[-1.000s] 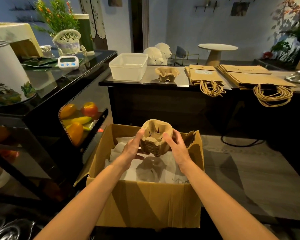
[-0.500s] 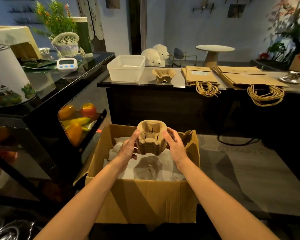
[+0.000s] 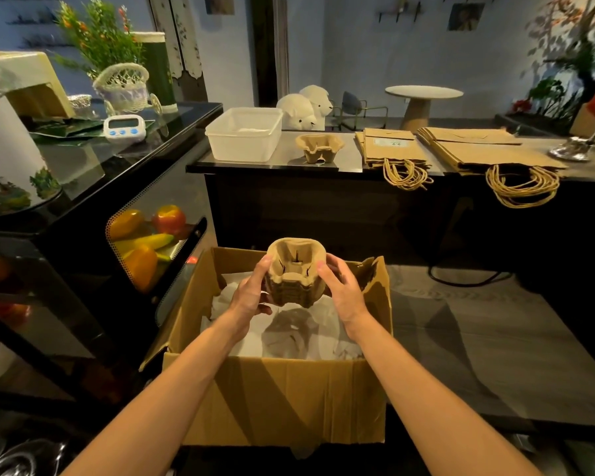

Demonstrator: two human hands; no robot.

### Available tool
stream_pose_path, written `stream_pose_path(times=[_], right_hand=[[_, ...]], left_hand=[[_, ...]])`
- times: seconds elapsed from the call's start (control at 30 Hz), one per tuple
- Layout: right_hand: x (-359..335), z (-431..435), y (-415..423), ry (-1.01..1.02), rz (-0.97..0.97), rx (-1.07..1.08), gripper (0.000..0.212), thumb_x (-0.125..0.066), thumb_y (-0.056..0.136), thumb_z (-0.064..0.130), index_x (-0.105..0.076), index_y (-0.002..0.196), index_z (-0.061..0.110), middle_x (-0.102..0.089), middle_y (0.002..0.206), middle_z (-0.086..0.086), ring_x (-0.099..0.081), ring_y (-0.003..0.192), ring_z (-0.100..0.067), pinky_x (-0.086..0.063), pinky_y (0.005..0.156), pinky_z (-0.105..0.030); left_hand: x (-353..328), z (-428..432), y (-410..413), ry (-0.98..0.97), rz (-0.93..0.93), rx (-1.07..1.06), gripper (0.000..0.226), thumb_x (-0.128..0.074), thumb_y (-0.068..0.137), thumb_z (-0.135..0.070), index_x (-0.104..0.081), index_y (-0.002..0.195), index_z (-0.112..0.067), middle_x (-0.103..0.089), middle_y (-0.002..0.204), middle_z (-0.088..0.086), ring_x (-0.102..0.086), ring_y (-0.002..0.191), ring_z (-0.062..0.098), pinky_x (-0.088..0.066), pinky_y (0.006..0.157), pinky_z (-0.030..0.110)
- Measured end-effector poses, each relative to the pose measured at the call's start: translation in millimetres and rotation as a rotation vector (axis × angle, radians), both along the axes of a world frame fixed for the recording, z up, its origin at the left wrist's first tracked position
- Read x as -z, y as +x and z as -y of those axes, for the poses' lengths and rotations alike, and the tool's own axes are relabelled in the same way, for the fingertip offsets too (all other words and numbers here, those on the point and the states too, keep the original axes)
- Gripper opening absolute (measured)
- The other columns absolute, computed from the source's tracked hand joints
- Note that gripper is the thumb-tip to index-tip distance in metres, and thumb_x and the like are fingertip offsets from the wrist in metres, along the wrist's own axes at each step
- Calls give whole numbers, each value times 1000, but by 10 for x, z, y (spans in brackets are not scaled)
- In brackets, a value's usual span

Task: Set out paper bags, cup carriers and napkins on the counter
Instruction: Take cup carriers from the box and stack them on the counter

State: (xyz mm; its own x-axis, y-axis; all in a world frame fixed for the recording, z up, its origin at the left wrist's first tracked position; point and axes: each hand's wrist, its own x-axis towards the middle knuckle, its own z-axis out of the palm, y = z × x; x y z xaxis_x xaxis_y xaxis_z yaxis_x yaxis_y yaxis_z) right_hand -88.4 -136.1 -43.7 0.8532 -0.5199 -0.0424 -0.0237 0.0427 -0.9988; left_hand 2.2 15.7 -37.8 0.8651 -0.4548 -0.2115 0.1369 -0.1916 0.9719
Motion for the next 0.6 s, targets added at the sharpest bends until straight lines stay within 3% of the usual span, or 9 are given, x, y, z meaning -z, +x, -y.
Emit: stream_pose_path(times=[0.17,0.27,0.43,0.6], right_hand=[[-6,36,61,22,-10,7,61,-62,75,68,-53,129,41,-58,131,9,-52,126,-15,-44,112,-44],[-19,51,66,53,1,23,61,-62,75,68,-54,129,41,-60,131,8,-54,125,-15,-46,110,-45],[-203,153,167,37,68,79,34,-61,92,55,-59,122,40,-68,120,8,-63,115,-11,-53,102,-38],[-641,209,306,-52,134,90,51,-54,91,63,-59,132,32,-68,118,12,-62,113,-7,-53,92,-26]], left_hand=[[25,33,54,11,16,-8,54,-31,97,-72,-64,108,-31,-68,113,4,-64,102,27,-50,75,32],[-13,48,52,5,44,12,66,-33,88,-84,-65,110,-30,-70,112,5,-66,99,27,-51,70,30],[-253,166,120,-10,75,25,84,-34,73,-93,-68,111,-25,-74,103,6,-68,93,26,-52,70,32],[-730,318,235,-105,196,32,67,-33,80,-90,-72,103,-40,-76,101,-10,-72,98,15,-60,79,34]])
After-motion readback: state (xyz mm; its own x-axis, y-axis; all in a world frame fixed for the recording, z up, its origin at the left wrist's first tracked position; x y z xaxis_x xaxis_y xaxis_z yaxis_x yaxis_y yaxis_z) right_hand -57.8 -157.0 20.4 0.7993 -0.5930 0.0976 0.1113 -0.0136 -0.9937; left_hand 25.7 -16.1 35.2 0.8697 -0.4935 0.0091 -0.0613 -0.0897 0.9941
